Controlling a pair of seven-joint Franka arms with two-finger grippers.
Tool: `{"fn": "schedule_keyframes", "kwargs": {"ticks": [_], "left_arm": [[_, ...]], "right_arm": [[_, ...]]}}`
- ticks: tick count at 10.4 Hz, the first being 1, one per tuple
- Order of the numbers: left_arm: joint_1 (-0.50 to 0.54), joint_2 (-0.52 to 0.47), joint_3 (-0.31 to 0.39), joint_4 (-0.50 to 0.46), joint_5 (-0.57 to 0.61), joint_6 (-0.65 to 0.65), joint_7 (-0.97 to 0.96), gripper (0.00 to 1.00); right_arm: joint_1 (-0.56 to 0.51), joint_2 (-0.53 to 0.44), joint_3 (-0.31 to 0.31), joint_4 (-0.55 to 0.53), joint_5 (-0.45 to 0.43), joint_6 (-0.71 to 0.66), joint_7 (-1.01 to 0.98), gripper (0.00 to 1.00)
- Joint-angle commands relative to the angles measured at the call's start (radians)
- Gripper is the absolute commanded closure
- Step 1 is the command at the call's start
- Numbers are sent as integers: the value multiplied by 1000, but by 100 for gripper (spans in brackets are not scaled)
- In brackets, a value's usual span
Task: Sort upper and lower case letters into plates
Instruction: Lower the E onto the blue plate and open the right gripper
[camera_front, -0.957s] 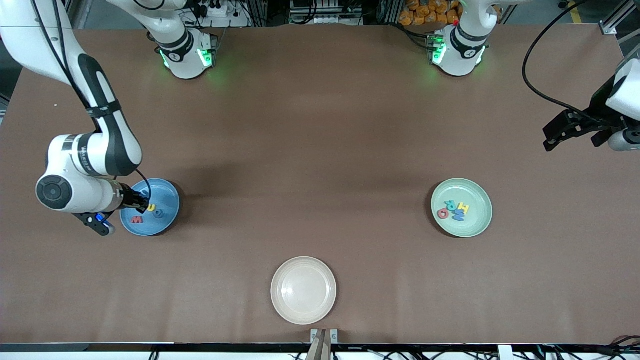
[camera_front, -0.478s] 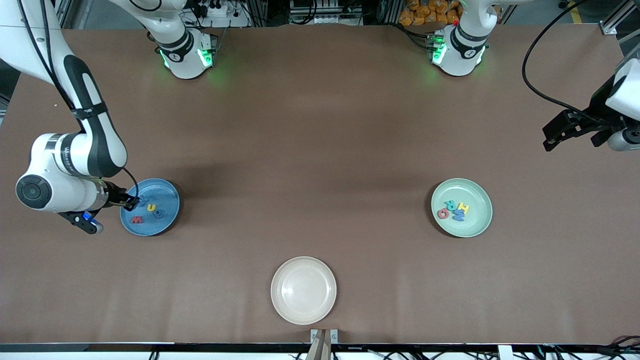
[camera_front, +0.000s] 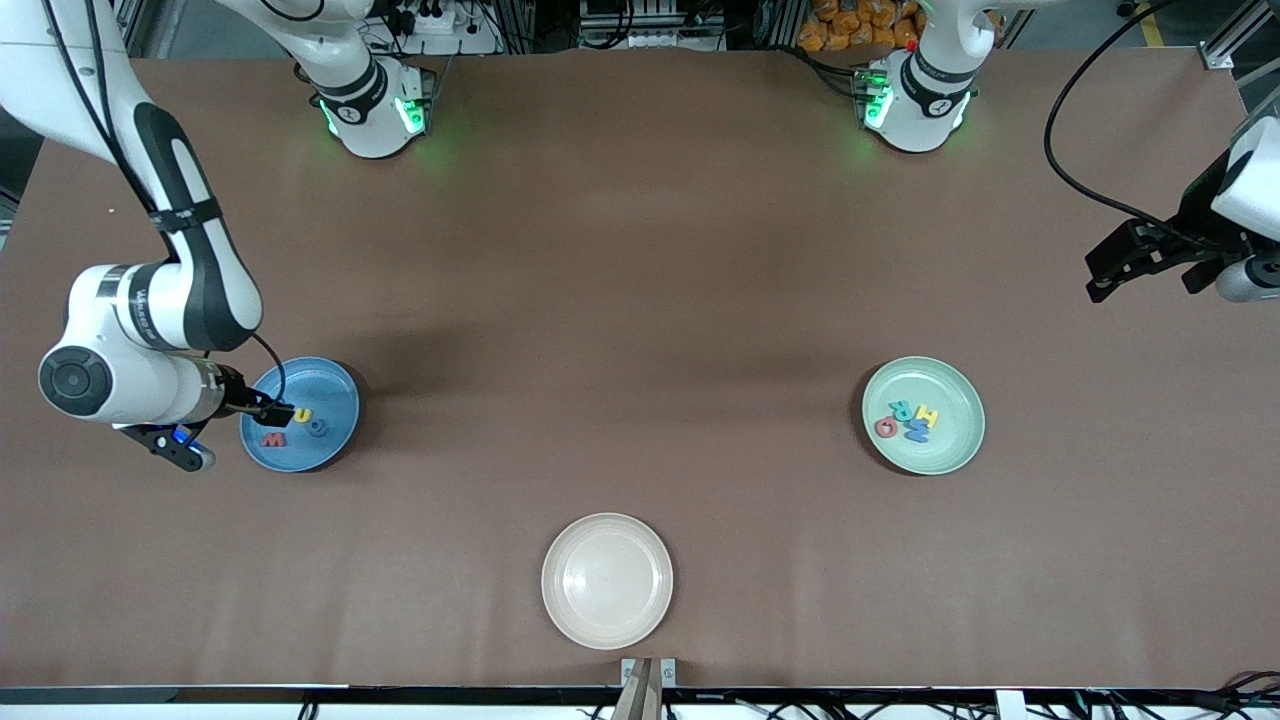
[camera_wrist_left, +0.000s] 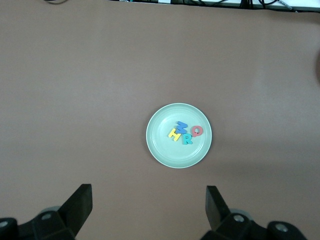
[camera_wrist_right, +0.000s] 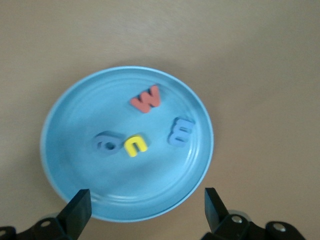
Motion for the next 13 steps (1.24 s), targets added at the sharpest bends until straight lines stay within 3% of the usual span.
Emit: {"fn": "schedule_keyframes", "kwargs": {"ticks": [1,7,9,11,13], "left_arm": [[4,5,-4,21,-22,-22,12,0],[11,2,-7,21,-27,-49,17,0],[13,2,-2,21,-86,-86,34,0],[11,-1,-3,21,-85,-109,40,0],[11,1,0,21,-77,-126,42,0]], "right_arm": [[31,-111,5,-68,-18,-20,-28,0],[112,-326,6,-315,-15,56,-63,0],[117,-407,6,-413,-14,93,-100,0],[116,-469,8,-428,-5,81,-141,0],[117,-480,8,-376,-5,77,-146,0]]}}
